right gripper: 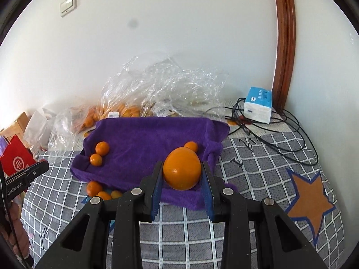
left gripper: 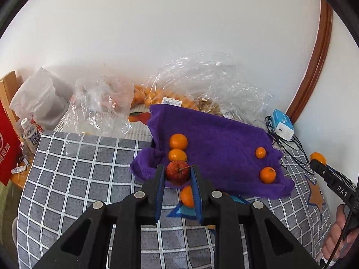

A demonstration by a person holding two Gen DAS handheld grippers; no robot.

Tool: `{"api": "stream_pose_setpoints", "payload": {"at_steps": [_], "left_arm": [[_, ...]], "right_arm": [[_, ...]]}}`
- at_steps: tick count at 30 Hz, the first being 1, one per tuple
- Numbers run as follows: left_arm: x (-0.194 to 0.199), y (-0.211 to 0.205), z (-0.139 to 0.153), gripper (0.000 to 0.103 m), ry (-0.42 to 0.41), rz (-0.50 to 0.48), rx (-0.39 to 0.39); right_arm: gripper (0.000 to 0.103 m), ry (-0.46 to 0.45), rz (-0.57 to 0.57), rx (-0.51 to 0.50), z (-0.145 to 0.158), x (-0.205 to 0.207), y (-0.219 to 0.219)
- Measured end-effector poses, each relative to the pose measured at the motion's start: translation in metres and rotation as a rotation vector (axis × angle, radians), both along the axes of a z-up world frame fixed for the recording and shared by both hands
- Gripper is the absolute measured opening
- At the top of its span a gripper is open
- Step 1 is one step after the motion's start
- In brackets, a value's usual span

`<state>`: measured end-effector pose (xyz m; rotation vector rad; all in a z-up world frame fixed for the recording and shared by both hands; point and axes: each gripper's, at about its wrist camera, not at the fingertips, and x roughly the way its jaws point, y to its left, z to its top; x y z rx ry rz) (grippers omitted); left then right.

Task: Organize fruits
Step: 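Carry the orange and the red fruit over the purple towel with both grippers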

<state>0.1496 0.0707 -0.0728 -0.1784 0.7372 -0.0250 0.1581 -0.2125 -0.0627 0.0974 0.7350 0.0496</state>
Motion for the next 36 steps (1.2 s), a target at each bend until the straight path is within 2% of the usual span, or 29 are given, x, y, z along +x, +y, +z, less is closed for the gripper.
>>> {"api": "stream_pose_setpoints", "payload": {"at_steps": [10,15,24,28,36], "left_arm": [[0.041,0.011,-0.009,0.022,0.016,0.020,-0.028],[0.065,0.012,-0.030,0.022,0.062,0.030,-0.053],[0.089,0.006,-0.063,0.022,0.136,0.010,-0.045],[0.097,0.004,-0.073,0.022,0.160,-0.002,-0.064],[0.105,-0.005,-0.087,0.022,0.189,-0.024,-0.064]], "right_arm": [[0.032,0.030,-0.012,0.002,-0.015,0.050,-0.010],[0.032,0.076,-0.016,0.000,-0.042,0.076,-0.016],[0.032,0.172,-0.002,0.016,-0.091,0.115,-0.015],[0.032,0.182,0.002,-0.027,-0.104,0.124,-0.008],[0.032,0.209,0.022,-0.016,-0.117,0.129,-0.006]]}}
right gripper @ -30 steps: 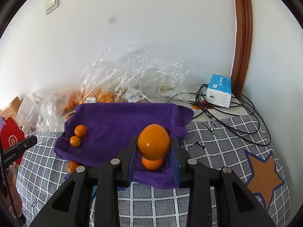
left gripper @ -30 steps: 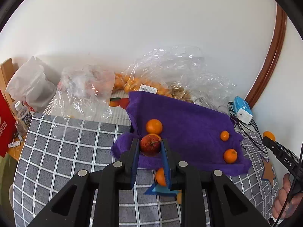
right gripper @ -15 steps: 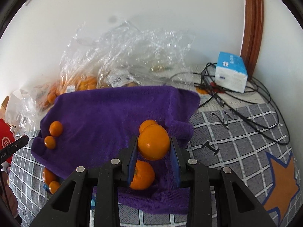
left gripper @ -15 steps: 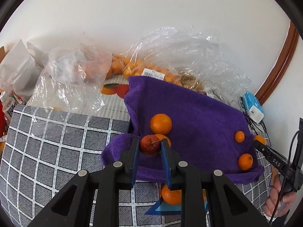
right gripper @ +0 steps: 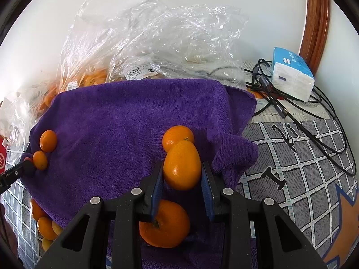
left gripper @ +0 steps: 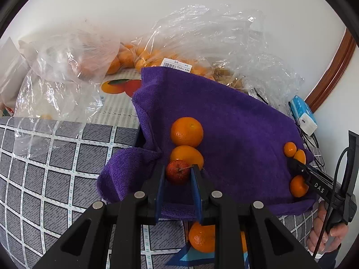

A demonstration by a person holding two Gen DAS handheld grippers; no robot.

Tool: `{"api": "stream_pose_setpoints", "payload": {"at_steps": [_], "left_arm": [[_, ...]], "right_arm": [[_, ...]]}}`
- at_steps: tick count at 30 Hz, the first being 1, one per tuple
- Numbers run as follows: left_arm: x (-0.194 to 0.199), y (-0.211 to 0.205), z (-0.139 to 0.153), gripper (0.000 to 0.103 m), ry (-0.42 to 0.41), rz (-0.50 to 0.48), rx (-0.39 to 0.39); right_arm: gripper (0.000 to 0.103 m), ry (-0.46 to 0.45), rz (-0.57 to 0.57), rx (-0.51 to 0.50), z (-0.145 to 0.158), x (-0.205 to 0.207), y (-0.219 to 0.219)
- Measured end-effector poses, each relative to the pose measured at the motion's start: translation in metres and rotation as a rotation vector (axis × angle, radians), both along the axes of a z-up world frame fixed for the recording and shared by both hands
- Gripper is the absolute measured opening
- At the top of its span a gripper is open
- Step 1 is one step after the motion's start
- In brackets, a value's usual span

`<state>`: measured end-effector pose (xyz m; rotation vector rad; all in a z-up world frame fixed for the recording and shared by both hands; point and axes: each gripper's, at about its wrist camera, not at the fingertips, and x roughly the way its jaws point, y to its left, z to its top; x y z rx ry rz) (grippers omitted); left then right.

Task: Organize fruits
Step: 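Carry the orange and the red fruit over the purple towel with both grippers, then lower both fruits onto the towel and open both grippers, then withdraw both grippers back toward the fruit on the blue star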

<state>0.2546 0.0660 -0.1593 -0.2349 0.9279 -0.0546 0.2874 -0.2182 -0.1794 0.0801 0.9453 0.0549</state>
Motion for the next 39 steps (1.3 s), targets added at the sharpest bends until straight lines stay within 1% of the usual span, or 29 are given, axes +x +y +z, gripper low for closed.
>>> {"api": "stream_pose_setpoints", "payload": {"at_steps": [3,5,6,7,10,12,14,15,18,20,21,23,25,27,30,32,34,39], "left_arm": [[-0.001,-0.002,-0.001,0.022,-0.001,-0.010,0.004],[-0.002,-0.001,-0.003,0.022,0.000,-0.011,0.000],[-0.002,-0.001,-0.003,0.022,-0.005,-0.011,-0.005],[-0.002,-0.001,-0.003,0.023,-0.002,-0.013,-0.007],[-0.005,0.002,0.004,0.028,0.004,-0.018,-0.018],[-0.012,0.004,0.011,0.034,-0.013,-0.012,-0.017],[-0.024,0.009,0.021,0.048,-0.041,-0.004,-0.020],[-0.031,0.012,0.025,0.050,-0.052,0.000,-0.019],[-0.048,0.021,0.031,0.052,-0.063,0.018,0.001],[-0.061,0.029,0.030,0.053,-0.062,0.035,0.015],[-0.067,0.033,0.028,0.053,-0.061,0.043,0.020],[-0.078,0.041,0.021,0.053,-0.046,0.061,0.033],[-0.089,0.050,0.010,0.053,-0.028,0.076,0.043],[-0.097,0.055,0.002,0.053,-0.013,0.088,0.057],[-0.108,0.063,-0.011,0.053,-0.006,0.093,0.082],[-0.112,0.066,-0.017,0.053,-0.001,0.094,0.105],[-0.114,0.068,-0.021,0.053,0.000,0.099,0.110],[-0.123,0.075,-0.026,0.054,-0.041,0.078,0.125]], "right_arm": [[0.033,0.007,0.004,0.002,0.000,-0.001,0.001],[0.038,0.013,0.009,0.020,0.003,-0.003,0.000],[0.042,0.013,0.011,0.038,0.006,-0.006,-0.001],[0.049,0.011,0.010,0.046,0.009,-0.008,-0.002],[0.062,-0.018,0.005,0.008,0.024,-0.022,0.004],[0.065,-0.042,0.002,-0.009,0.036,-0.033,0.009],[0.067,-0.057,0.004,-0.004,0.045,-0.044,0.014],[0.067,-0.064,0.007,-0.004,0.048,-0.049,0.017],[0.067,-0.101,0.028,-0.006,0.059,-0.070,0.032],[0.067,-0.117,0.043,0.003,0.061,-0.081,0.042],[0.066,-0.123,0.055,0.002,0.061,-0.089,0.048],[0.058,-0.131,0.071,-0.010,0.059,-0.097,0.059],[0.042,-0.124,0.094,-0.016,0.052,-0.105,0.070],[0.036,-0.094,0.120,0.010,0.043,-0.107,0.079],[0.035,-0.045,0.154,0.045,0.028,-0.106,0.094],[0.035,-0.025,0.159,0.050,0.021,-0.103,0.103],[0.035,-0.009,0.167,0.063,0.015,-0.100,0.110],[0.035,0.017,0.185,0.084,0.008,-0.092,0.124]]}}
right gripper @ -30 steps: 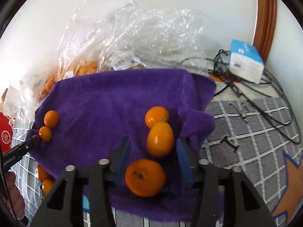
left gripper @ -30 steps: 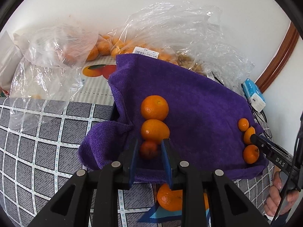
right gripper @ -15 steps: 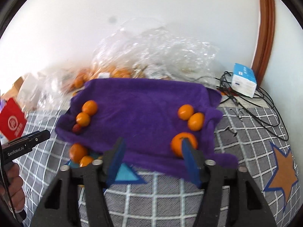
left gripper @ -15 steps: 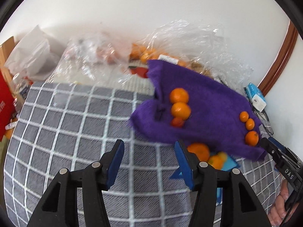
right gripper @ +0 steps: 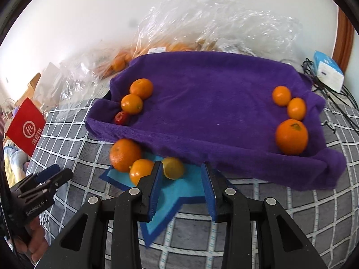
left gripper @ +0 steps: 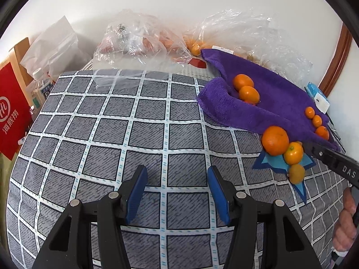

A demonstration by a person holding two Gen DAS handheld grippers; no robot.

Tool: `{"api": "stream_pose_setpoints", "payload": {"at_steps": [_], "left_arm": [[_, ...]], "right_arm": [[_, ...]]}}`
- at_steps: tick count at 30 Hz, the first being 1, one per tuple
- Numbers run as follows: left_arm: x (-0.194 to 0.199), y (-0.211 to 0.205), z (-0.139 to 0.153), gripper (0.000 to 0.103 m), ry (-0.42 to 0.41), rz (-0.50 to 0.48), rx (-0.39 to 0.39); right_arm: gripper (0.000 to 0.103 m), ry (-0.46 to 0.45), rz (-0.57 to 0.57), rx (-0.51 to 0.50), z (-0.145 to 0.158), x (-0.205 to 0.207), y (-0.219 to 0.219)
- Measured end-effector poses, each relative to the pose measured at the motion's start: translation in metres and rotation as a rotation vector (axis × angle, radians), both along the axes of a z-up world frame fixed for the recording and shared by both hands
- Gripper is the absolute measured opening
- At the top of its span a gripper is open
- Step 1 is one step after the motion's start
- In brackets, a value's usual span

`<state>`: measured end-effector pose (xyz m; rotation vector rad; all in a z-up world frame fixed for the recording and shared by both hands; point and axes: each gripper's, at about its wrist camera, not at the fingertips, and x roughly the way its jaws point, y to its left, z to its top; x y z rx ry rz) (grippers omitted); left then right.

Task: Organize fruits

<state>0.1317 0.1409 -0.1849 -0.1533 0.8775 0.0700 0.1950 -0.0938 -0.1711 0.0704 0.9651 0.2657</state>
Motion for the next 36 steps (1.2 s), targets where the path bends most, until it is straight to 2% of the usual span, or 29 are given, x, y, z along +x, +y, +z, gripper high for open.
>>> {"api": "stream_pose_setpoints", "payload": {"at_steps": [1,3,9,11,12,13,17,21,25,30,34,36], "left_arm": [[-0.001,0.000,-0.001,0.058,-0.012,-0.009,0.000],[-0.003,-0.002,-0.002,0.059,-0.024,-0.018,0.014],[-0.002,-0.011,-0.002,0.069,-0.012,-0.036,0.052],[-0.001,-0.013,-0.003,0.069,-0.006,-0.039,0.067],[-0.001,-0.013,-0.003,0.069,-0.005,-0.039,0.071],[-0.001,-0.013,-0.003,0.069,-0.004,-0.037,0.073],[0.001,-0.015,-0.004,0.071,0.003,-0.031,0.094],[0.003,-0.016,-0.005,0.079,0.015,-0.026,0.114],[0.004,-0.016,-0.006,0.082,0.019,-0.019,0.119],[0.005,-0.015,-0.007,0.085,0.024,-0.010,0.130],[0.008,-0.011,-0.008,0.097,0.040,0.032,0.135],[0.009,-0.008,-0.008,0.097,0.040,0.038,0.128]], "right_arm": [[0.035,-0.006,-0.004,-0.010,0.000,0.000,0.002],[0.035,-0.005,-0.008,-0.062,-0.003,0.002,0.009],[0.035,0.030,0.017,-0.047,-0.013,0.008,0.018],[0.032,0.019,0.013,-0.055,-0.016,0.008,0.020],[0.025,0.022,0.021,-0.052,-0.017,0.007,0.020],[0.025,0.025,0.026,-0.053,-0.017,0.007,0.020],[0.025,-0.019,-0.009,-0.080,-0.009,-0.007,0.005],[0.025,-0.087,-0.059,-0.184,-0.001,-0.031,-0.022],[0.025,-0.065,-0.062,-0.245,-0.012,-0.041,-0.041],[0.026,-0.065,-0.076,-0.205,-0.025,-0.050,-0.057],[0.027,-0.081,-0.080,-0.161,-0.027,-0.053,-0.065],[0.027,-0.083,-0.074,-0.153,-0.027,-0.055,-0.068]]}}
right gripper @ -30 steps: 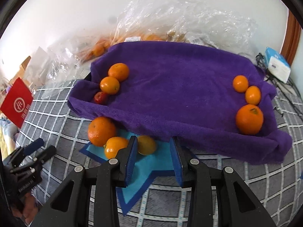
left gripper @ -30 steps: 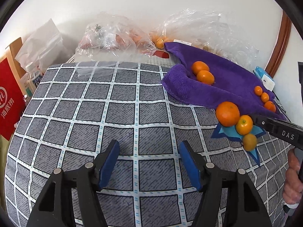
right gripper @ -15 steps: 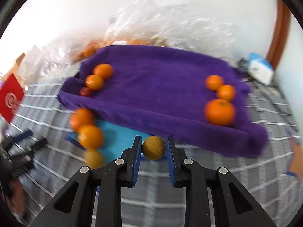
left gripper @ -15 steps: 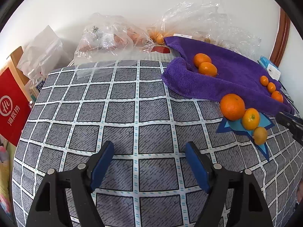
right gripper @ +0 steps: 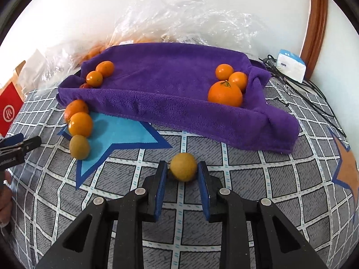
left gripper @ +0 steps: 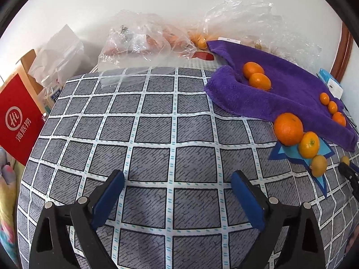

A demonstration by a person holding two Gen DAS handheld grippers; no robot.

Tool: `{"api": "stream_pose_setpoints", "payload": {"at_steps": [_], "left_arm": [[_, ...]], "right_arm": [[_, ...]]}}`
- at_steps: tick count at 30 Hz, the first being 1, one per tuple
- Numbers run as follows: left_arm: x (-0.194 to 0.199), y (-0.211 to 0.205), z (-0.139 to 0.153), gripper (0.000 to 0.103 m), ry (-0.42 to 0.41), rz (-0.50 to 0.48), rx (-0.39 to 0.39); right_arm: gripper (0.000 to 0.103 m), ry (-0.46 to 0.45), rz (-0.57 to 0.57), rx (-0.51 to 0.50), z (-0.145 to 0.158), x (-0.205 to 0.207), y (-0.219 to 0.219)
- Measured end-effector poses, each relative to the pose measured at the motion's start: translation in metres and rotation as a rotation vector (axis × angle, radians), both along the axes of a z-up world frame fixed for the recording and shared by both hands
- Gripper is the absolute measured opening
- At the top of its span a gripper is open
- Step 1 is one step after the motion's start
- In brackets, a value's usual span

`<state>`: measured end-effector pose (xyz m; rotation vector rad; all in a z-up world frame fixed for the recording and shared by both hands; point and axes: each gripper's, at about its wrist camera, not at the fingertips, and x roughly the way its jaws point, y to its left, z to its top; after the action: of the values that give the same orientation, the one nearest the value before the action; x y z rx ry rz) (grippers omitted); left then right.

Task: Organize fruits

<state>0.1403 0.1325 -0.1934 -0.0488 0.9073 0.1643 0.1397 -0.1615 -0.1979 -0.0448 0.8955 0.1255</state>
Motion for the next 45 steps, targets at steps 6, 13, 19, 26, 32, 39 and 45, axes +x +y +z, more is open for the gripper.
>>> {"api": "stream_pose_setpoints", "payload": {"at_steps": [6,13,19,26,32,39,45], "left_arm": [[-0.004,-0.007,0.002,0.088,-0.007,0.008,0.029],[0.001,-0.028,0.025,0.063,-0.033,-0.040,-0.231],[0.032,-0.071,0.036,0.063,-0.023,-0.118,-0.281],[0.061,-0.091,0.021,0.062,0.019,-0.074,-0.314],[0.071,-0.094,0.012,0.039,0.060,-0.085,-0.321],[0.052,-0.084,0.018,0.039,0.054,-0.082,-0.283],[0.026,-0.069,0.015,0.040,0.042,-0.059,-0.219]], "right_arm": [[0.024,-0.024,-0.002,0.016,0.009,-0.006,-0.004],[0.024,-0.034,-0.025,-0.014,0.008,-0.001,-0.021],[0.024,-0.035,-0.023,0.051,0.006,-0.001,-0.031],[0.024,-0.013,-0.048,0.051,0.003,0.004,-0.034],[0.024,-0.008,-0.049,0.068,0.002,0.005,-0.036],[0.024,-0.008,-0.048,0.066,0.003,0.005,-0.036],[0.024,-0.008,-0.050,0.052,0.002,0.005,-0.034]]}}
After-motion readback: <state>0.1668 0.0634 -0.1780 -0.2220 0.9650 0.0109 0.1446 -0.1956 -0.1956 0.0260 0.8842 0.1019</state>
